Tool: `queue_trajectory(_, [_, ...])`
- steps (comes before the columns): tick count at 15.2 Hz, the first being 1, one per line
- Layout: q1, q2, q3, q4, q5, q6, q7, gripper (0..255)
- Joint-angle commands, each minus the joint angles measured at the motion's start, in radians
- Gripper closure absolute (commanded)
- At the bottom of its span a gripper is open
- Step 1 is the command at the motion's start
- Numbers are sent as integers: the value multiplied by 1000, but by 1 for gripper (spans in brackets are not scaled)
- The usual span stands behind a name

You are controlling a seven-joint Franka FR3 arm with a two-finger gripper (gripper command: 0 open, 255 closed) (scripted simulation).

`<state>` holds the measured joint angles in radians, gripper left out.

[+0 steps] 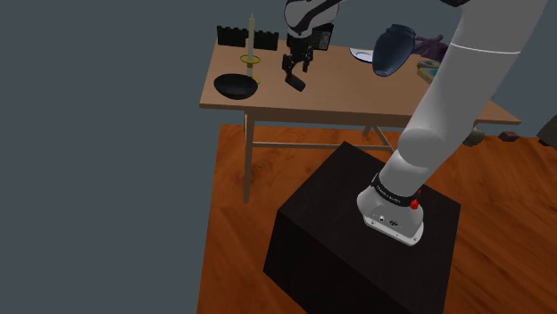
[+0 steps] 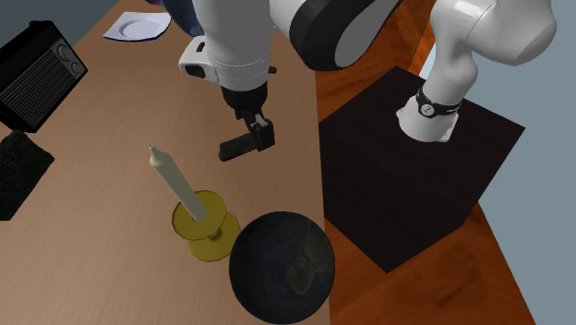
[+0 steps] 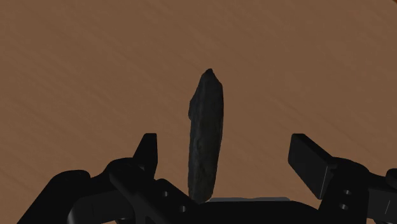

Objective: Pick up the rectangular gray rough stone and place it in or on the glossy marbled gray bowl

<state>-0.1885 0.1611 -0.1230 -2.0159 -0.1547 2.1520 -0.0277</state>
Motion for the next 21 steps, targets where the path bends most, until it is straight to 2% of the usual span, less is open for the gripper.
queue_trajectory(1, [-10,53,-7,43,8,11,-2,0])
queue_trajectory(8, [-19,104,-11,4,7,102,-2,0])
queue_trajectory(16, [-19,104,-11,4,7,102,-2,0])
queue_trajectory(17, [-19,104,-11,4,7,102,-2,255])
queue_trajectory(21, [-19,104,-11,4,7,102,-2,255])
